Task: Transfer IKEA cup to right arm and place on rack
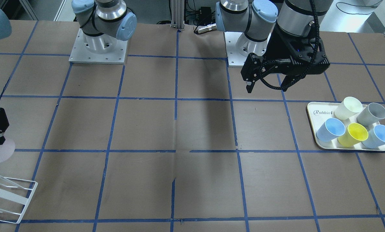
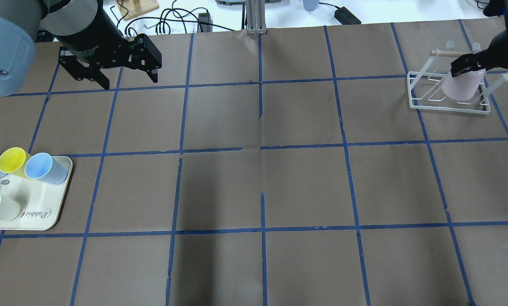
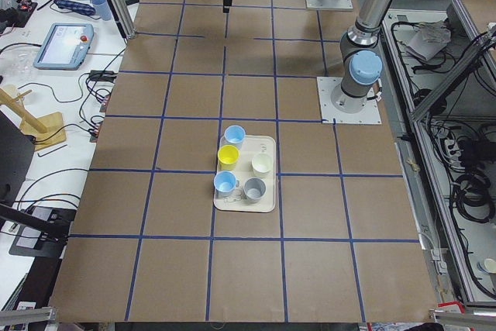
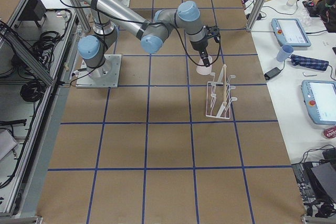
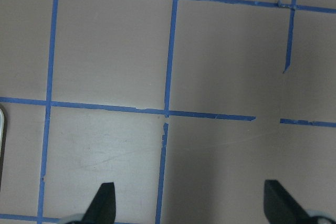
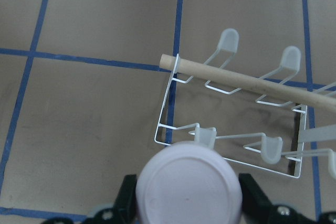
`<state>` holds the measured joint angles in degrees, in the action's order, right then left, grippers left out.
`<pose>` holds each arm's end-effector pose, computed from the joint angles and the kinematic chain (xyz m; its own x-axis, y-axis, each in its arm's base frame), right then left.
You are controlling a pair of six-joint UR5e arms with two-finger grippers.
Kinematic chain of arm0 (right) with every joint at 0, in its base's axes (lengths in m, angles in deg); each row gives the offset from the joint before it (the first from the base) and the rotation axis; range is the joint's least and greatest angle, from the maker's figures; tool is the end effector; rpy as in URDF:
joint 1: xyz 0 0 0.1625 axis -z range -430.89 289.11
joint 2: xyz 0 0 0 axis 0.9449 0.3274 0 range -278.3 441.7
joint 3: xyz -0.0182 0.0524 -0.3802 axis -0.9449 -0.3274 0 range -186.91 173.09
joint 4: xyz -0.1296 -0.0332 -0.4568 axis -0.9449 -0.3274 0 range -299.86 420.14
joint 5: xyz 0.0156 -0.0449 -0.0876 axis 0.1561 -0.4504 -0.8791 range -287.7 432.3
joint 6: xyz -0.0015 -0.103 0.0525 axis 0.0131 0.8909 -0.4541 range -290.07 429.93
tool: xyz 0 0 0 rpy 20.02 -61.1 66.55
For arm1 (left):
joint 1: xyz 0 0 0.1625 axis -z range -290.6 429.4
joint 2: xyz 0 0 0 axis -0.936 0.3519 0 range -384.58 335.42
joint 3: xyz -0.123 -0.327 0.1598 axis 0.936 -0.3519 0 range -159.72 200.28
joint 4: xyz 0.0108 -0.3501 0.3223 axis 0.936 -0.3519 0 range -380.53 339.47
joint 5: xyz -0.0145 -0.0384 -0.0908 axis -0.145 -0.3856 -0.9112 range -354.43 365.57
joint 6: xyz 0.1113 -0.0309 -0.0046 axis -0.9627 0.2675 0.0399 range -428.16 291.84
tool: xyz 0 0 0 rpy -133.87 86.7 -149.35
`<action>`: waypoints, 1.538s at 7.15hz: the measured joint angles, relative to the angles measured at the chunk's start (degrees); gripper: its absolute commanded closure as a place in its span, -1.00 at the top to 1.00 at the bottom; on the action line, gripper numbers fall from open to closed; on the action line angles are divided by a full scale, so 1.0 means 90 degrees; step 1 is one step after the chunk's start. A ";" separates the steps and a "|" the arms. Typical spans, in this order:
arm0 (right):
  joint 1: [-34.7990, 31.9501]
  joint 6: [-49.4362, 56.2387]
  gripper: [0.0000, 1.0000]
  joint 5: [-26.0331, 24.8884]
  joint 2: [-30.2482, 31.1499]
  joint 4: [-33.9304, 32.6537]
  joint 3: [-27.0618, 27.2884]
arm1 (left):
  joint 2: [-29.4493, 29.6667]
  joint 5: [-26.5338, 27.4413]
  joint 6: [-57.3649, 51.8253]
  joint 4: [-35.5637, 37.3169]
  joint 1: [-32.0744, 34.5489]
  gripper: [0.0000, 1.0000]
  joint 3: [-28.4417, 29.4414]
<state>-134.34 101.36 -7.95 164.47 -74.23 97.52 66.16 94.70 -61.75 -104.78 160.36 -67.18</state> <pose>-0.1354 -0.6131 0.3083 -0.9922 -0.1043 0.0680 -0.1231 0.9034 -0.4108 -0.1446 -0.5733 0.4595 -0.9953 -0.0919 0.0295 -0.0949 0.9871 -0.1288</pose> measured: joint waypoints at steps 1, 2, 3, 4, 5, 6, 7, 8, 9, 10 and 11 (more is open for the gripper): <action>0.0012 -0.0004 -0.56 0.0109 -0.0047 -0.0165 -0.0005 | -0.0004 0.0010 0.0000 0.0003 0.0000 1.00 0.0003; 0.0015 0.0004 -0.55 0.0157 -0.0116 -0.0341 -0.0006 | -0.0009 0.0015 0.0000 0.0004 0.0000 1.00 -0.0003; 0.0020 0.0012 -0.55 0.0176 -0.0202 -0.0553 -0.0005 | -0.0012 0.0017 -0.0002 0.0009 0.0001 1.00 -0.0014; 0.0025 0.0009 -0.55 0.0182 -0.0300 -0.0679 -0.0003 | -0.0013 0.0018 -0.0006 0.0018 0.0001 1.00 -0.0023; 0.0026 -0.0002 -0.55 0.0185 -0.0362 -0.0728 -0.0004 | -0.0012 0.0016 -0.0008 0.0027 0.0001 1.00 -0.0024; 0.0028 -0.0013 -0.55 0.0185 -0.0415 -0.0753 -0.0008 | -0.0008 0.0012 -0.0012 0.0037 0.0001 1.00 -0.0024; 0.0050 -0.0023 -0.54 0.0188 -0.0492 -0.0785 -0.0008 | -0.0008 0.0010 -0.0016 0.0042 0.0001 1.00 -0.0026; 0.0105 -0.0024 -0.52 0.0242 -0.0594 -0.0823 -0.0008 | -0.0010 0.0009 -0.0018 0.0046 0.0001 1.00 -0.0028; 0.0195 -0.0007 -0.51 0.0359 -0.0710 -0.0849 -0.0007 | -0.0012 0.0008 -0.0021 0.0053 0.0001 1.00 -0.0028; 0.0284 0.0008 -0.50 0.0455 -0.0794 -0.0865 -0.0005 | -0.0013 0.0006 -0.0026 0.0059 0.0000 1.00 -0.0032; 0.0327 0.0014 -0.39 0.0498 -0.0867 -0.0877 -0.0003 | -0.0017 -0.0001 -0.0040 0.0062 -0.0001 1.00 -0.0039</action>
<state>-131.40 101.49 -3.46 156.66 -82.12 97.49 66.01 94.69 -62.10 -104.22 160.35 -67.53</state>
